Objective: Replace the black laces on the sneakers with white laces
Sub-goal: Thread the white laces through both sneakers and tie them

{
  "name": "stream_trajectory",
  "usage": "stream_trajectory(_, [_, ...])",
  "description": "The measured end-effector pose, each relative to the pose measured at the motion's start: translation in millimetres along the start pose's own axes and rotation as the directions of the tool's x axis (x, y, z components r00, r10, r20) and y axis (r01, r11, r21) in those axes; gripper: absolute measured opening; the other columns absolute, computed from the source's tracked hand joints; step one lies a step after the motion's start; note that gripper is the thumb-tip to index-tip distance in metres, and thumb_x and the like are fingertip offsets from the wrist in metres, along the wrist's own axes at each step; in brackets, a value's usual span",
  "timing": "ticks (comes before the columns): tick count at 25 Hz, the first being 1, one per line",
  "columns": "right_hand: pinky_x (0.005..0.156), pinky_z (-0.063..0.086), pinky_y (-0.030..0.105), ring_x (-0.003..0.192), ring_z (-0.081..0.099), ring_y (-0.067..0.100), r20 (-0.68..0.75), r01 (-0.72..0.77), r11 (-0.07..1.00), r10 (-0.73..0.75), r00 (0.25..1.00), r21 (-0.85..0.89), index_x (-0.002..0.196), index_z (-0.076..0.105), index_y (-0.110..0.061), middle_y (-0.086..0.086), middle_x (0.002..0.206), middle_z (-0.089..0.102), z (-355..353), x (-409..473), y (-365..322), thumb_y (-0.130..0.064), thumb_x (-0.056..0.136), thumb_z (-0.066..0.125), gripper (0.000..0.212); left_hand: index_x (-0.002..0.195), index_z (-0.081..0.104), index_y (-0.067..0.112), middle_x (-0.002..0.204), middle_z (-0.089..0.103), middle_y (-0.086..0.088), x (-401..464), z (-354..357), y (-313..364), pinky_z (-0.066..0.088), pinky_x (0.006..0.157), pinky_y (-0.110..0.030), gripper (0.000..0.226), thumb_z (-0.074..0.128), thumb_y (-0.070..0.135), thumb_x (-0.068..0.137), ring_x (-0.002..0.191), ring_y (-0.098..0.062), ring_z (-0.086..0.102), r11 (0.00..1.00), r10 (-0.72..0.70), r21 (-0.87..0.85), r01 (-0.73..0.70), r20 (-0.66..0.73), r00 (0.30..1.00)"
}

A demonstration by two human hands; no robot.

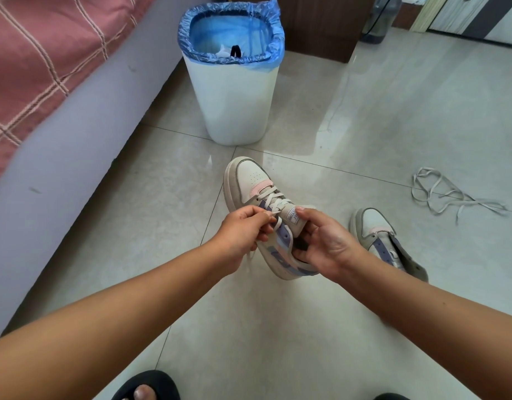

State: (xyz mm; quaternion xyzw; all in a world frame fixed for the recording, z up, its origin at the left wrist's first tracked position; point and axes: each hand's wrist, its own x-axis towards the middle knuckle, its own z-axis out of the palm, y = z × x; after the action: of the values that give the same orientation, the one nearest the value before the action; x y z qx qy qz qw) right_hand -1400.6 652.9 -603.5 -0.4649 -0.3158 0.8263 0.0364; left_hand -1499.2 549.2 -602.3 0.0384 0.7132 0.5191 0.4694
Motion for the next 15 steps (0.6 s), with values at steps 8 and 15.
stream_trajectory(8, [0.064,0.048,0.031,0.080,0.061,0.018,0.021,-0.003,1.000,0.002,1.000,0.027,0.115,0.056,-0.013,0.006,0.092,0.066,3.5,0.4,-2.0,-0.019,0.091,0.052,0.025,0.077,0.059,0.019,0.058,0.055,0.008,-3.1,4.4,3.7,0.029,0.053,-0.024,0.018,0.051,0.019,0.094,0.054,-0.008,0.045,0.984,-0.089,-0.153,0.088,0.002,0.996])
stream_trajectory(15, [0.061,0.049,0.029,0.080,0.062,0.019,0.018,0.043,0.999,-0.043,0.999,-0.008,0.116,0.054,-0.015,0.008,0.096,0.065,0.3,0.8,-4.2,-0.020,0.090,0.052,0.026,0.074,0.057,0.016,0.055,0.052,0.007,-0.2,4.9,1.6,0.025,0.049,-0.022,0.021,0.051,0.016,0.095,0.046,-0.007,0.038,0.986,0.000,-0.164,0.009,0.054,0.999])
